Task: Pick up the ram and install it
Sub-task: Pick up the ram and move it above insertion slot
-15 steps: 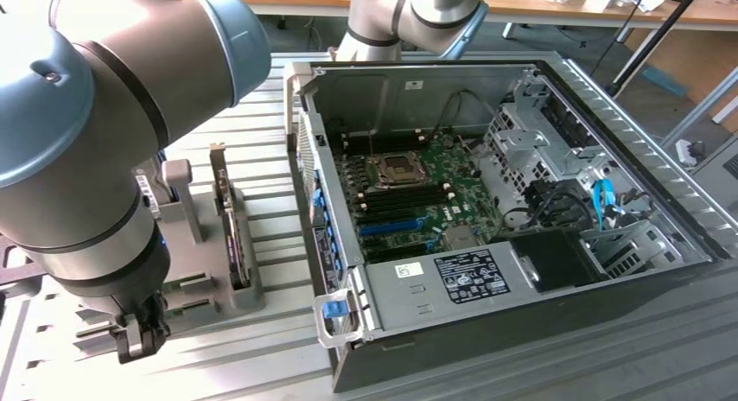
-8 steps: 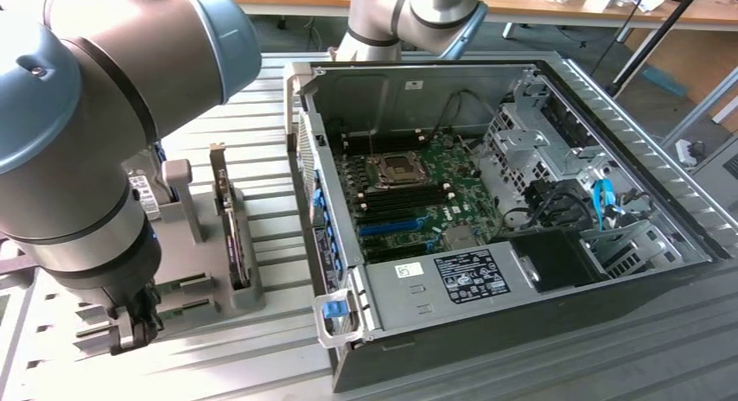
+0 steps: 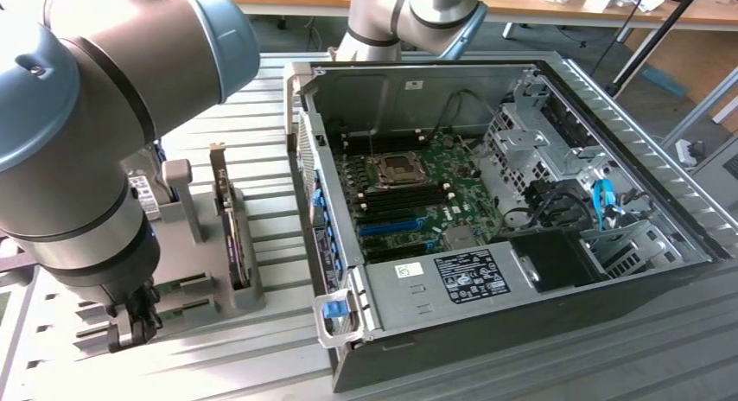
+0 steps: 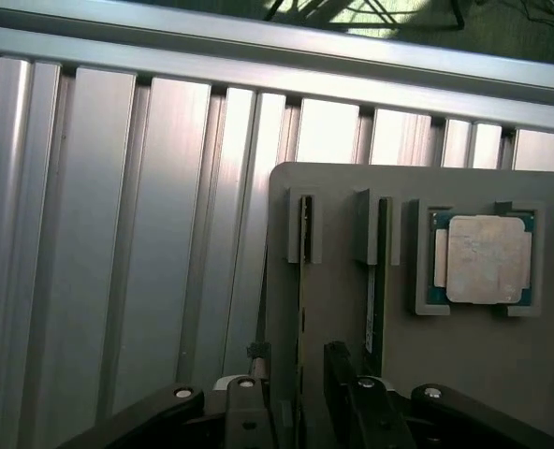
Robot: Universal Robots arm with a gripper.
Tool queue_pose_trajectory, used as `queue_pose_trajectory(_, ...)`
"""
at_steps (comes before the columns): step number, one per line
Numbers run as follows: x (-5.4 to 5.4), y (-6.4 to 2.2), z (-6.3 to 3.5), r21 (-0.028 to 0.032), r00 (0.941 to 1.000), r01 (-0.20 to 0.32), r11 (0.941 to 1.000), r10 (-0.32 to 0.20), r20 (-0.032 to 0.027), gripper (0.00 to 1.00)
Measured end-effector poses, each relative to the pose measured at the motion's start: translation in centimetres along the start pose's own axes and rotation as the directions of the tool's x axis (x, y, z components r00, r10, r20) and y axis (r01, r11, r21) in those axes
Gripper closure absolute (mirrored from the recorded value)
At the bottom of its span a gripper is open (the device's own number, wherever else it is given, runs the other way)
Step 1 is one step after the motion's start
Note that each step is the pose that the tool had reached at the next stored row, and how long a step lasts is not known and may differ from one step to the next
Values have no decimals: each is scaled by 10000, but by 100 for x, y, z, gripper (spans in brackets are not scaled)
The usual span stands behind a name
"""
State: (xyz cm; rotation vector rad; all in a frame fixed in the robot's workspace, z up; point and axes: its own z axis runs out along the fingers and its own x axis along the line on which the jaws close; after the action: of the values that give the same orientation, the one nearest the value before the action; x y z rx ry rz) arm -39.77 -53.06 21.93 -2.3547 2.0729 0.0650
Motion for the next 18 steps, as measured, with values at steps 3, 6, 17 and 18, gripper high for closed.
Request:
queue_pose_trajectory(3,9,0,36,2,10000,4,10000,-4,6,64)
queue_pose_trajectory(6,13,0,76,1,10000,6,10000,-6,7,64)
queue_pose_trajectory(17,14,0,84,1,10000,7,10000,-7,7,72)
queue_pose_trajectory(18,13,0,84,0,10000,7,10000,-7,8,78)
